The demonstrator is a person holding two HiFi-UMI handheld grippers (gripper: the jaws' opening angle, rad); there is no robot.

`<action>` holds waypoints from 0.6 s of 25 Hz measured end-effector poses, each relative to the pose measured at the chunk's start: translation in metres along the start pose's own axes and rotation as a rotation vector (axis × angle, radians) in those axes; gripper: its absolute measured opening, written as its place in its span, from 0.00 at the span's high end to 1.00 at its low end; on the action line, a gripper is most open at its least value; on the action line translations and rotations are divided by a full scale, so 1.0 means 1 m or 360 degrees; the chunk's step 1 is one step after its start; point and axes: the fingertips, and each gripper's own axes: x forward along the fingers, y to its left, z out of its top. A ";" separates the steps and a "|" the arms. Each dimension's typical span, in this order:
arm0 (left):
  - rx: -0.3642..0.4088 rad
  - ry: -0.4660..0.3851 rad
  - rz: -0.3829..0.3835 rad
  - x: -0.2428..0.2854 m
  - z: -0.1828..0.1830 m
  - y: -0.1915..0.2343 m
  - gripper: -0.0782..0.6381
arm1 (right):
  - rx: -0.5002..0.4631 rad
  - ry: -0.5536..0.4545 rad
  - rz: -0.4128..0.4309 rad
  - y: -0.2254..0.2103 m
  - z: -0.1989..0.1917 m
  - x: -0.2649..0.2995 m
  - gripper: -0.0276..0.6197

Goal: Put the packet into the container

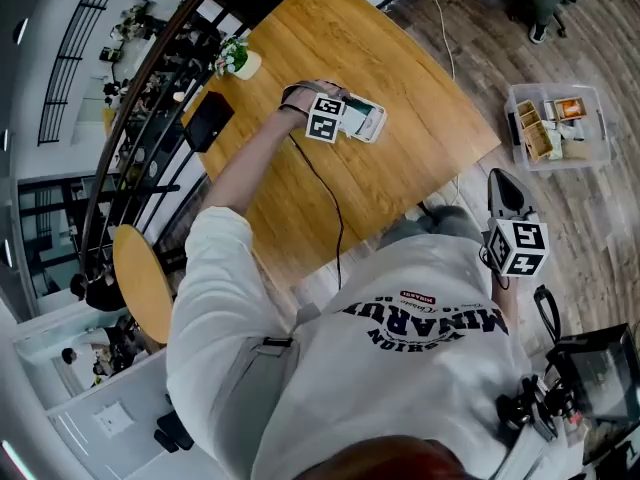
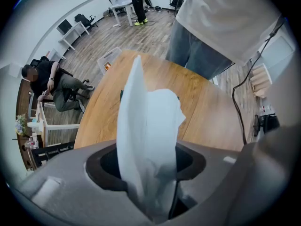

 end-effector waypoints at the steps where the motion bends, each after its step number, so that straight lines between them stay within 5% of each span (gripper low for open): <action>1: -0.0003 0.0004 0.0000 0.006 -0.001 0.000 0.57 | 0.0004 0.0007 -0.0011 -0.003 -0.002 -0.002 0.94; 10: -0.0047 0.0012 -0.0045 0.050 -0.008 0.004 0.56 | 0.0088 0.0048 -0.0124 -0.027 -0.019 -0.019 0.94; 15: 0.0105 0.0094 -0.0093 0.078 -0.005 0.000 0.56 | 0.0097 0.0064 -0.0134 -0.033 -0.025 -0.020 0.94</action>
